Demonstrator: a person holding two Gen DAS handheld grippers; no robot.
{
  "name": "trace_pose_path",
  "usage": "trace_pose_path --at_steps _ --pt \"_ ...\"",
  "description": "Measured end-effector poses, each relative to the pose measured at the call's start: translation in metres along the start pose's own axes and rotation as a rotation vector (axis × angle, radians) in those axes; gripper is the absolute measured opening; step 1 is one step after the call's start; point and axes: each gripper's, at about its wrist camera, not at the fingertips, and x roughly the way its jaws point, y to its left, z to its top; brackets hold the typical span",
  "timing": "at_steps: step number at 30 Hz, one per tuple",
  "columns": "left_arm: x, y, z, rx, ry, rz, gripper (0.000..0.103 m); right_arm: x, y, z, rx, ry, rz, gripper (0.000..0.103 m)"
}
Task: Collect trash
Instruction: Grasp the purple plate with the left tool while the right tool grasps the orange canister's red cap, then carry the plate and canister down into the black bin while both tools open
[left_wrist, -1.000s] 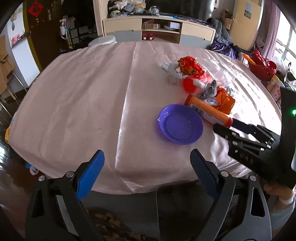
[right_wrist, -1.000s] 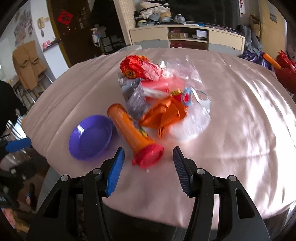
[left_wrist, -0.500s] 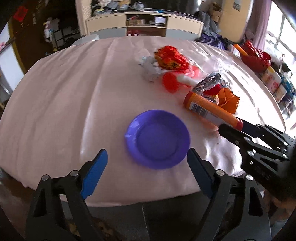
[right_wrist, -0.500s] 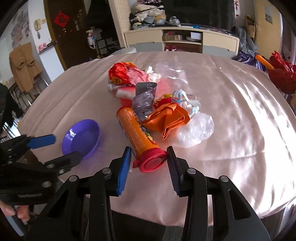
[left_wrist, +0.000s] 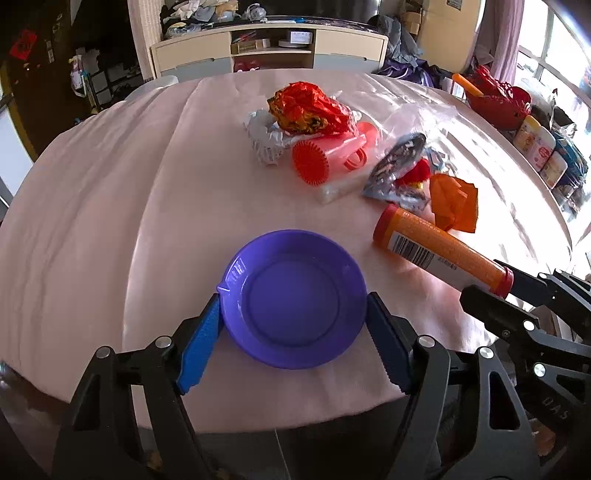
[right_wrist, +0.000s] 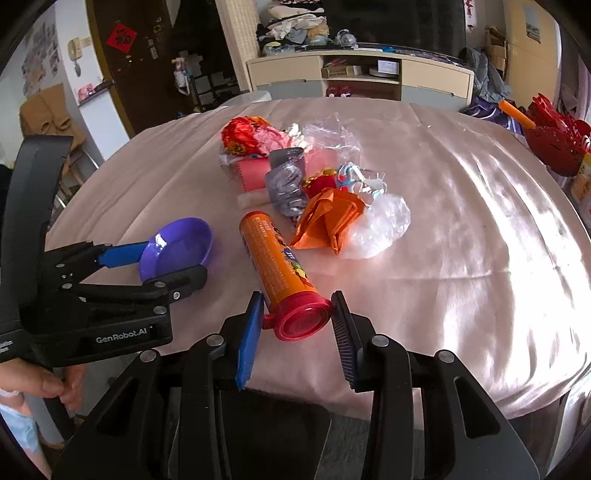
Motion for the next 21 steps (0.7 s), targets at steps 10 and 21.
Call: trace_pose_path --at_steps 10,21 --pt "-0.052 -0.002 -0.04 -0.013 -0.013 0.025 0.072 -0.02 0.007 -0.027 0.001 0.025 0.024 0.038" --pt "-0.088 -0.017 -0.1 -0.062 0.006 -0.091 0.072 -0.056 0.012 -0.086 0.0 0.07 0.015 0.038"
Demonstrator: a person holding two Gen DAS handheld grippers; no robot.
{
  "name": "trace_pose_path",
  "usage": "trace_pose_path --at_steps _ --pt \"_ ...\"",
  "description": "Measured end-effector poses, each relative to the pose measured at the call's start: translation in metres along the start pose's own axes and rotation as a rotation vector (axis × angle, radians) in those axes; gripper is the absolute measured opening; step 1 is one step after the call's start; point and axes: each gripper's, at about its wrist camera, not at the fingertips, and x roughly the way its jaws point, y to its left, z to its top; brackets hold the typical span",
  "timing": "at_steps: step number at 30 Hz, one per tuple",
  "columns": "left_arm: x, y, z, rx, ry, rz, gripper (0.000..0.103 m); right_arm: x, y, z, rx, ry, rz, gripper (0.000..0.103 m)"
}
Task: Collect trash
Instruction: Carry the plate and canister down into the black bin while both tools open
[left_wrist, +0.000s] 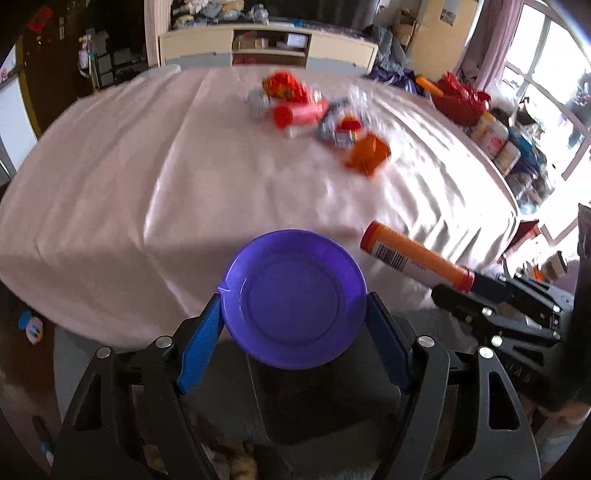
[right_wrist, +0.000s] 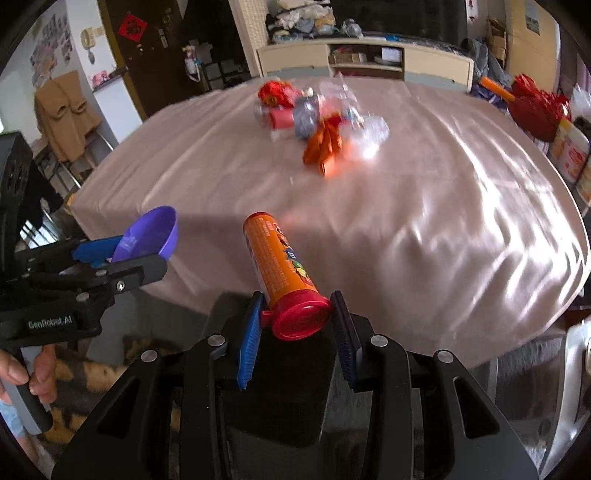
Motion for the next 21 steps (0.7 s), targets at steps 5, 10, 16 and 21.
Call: trace_pose_path --at_steps 5,10,16,21 --pt "0.026 0.004 -0.041 -0.041 0.104 -0.059 0.072 0.019 -0.006 -0.027 0.031 0.08 -0.03 0.038" --pt "0.055 0.001 -0.071 -0.021 0.176 -0.086 0.072 0.049 -0.014 -0.051 0.071 0.153 -0.035 0.038" --pt "0.091 -0.007 -0.095 0.018 0.273 -0.075 0.073 0.068 -0.019 -0.062 0.119 0.201 -0.037 0.038" --pt "0.1 -0.007 -0.097 0.022 0.295 -0.07 0.074 0.077 -0.005 -0.057 0.113 0.21 -0.037 0.039"
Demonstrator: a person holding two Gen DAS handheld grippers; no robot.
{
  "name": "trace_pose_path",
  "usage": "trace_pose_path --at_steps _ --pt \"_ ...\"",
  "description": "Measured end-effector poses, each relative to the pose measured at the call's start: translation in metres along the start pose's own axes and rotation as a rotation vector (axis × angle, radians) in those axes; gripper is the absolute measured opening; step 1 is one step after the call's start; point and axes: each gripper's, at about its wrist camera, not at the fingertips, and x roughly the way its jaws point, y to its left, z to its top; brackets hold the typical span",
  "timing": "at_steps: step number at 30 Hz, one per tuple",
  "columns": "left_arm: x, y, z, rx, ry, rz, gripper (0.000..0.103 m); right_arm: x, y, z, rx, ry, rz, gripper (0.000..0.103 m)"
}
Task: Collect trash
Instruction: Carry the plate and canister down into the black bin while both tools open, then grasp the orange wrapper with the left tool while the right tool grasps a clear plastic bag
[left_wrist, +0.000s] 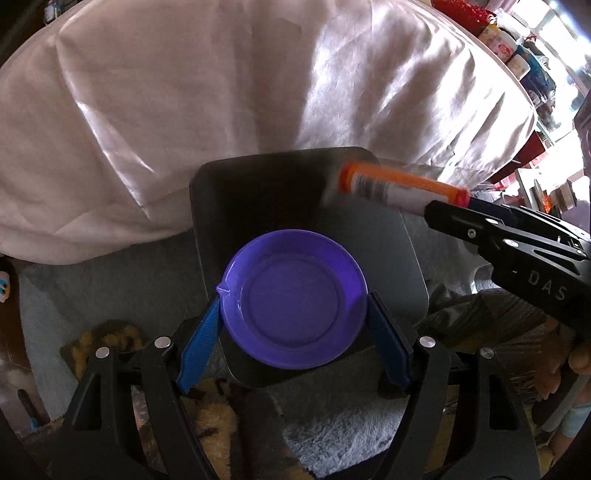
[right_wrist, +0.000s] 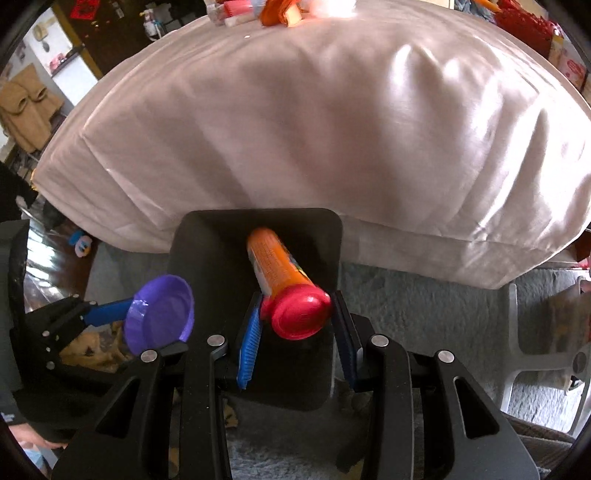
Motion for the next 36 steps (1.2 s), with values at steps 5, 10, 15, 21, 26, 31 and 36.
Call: trace_pose_path --at_steps 5,10,15,21,26,31,36 --pt "0.0 0.001 0.003 -0.002 0.0 0.007 0.076 -0.002 0.004 0.002 0.002 -0.007 -0.01 0.054" --pt "-0.008 0.006 0.003 -0.014 -0.025 0.005 0.093 -0.013 -0.004 0.008 0.032 -0.036 -0.018 0.06" --pt "-0.02 0.008 0.009 -0.028 -0.06 0.004 0.095 -0.037 -0.021 0.019 0.083 -0.099 -0.024 0.061" --pt "-0.055 0.005 0.026 -0.03 -0.158 0.024 0.095 -0.075 -0.042 0.039 0.133 -0.204 -0.035 0.061" --pt "-0.088 -0.002 0.048 -0.024 -0.23 0.023 0.095 -0.092 -0.055 0.066 0.164 -0.261 -0.038 0.061" --pt "-0.104 -0.011 0.076 -0.004 -0.282 0.062 0.095 -0.1 -0.063 0.093 0.181 -0.294 -0.029 0.061" --pt "-0.115 -0.023 0.104 0.038 -0.336 0.083 0.093 -0.1 -0.065 0.118 0.183 -0.309 -0.031 0.061"
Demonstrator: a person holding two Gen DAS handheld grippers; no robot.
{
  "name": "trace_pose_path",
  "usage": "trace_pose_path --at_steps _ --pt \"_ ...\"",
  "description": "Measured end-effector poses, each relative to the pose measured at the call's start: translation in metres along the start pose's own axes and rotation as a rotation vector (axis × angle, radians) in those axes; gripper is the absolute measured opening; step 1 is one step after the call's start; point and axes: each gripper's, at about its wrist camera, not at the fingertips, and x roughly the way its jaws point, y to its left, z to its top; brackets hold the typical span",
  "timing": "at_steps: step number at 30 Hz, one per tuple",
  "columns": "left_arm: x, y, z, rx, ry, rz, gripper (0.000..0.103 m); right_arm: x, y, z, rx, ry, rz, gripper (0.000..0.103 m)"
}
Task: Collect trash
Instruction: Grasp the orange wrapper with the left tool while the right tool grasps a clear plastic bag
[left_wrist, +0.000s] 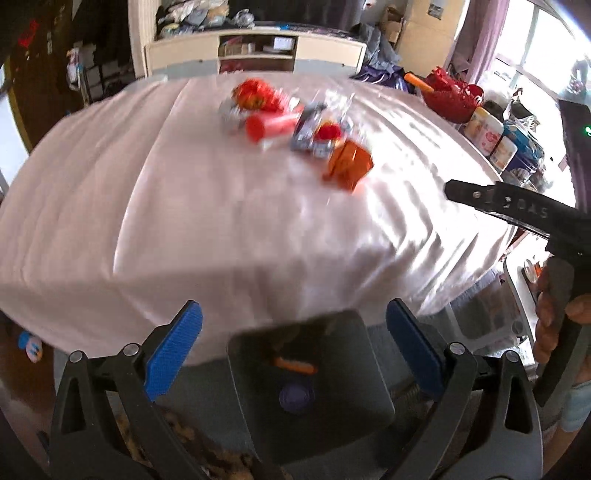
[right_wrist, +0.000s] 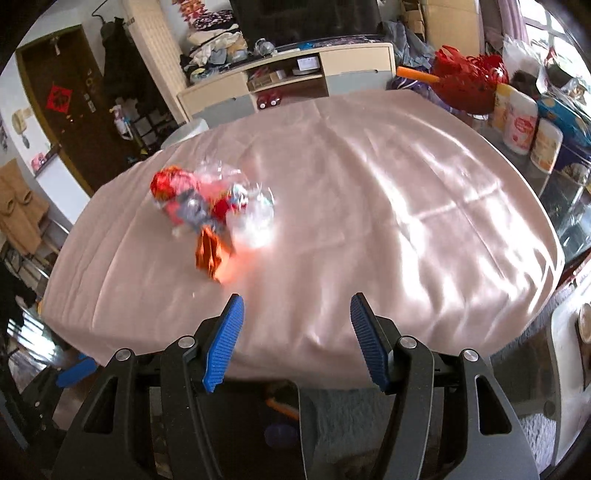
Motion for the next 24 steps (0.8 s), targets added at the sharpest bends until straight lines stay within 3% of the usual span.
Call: trace_pose_path --at_steps 5,13,20,24 --pt "0.012 -0.009 0.023 0.024 -0.015 -0.017 0.078 0.014 0.007 0.026 0.007 -0.004 0.012 0.061" --pt "0.047 -0.025 0.057 0.061 -0.027 -0.041 0.073 0.045 0.003 0.058 0.054 0.011 0.057 0.06" --pt "0.074 -0.036 0.078 0.079 -0.023 -0.057 0.072 0.073 0.0 0.067 0.101 0.045 0.132 0.046" --pt "0.085 -0.04 0.089 0.093 -0.024 -0.066 0.061 0.083 0.003 0.067 0.084 0.073 0.153 0.036"
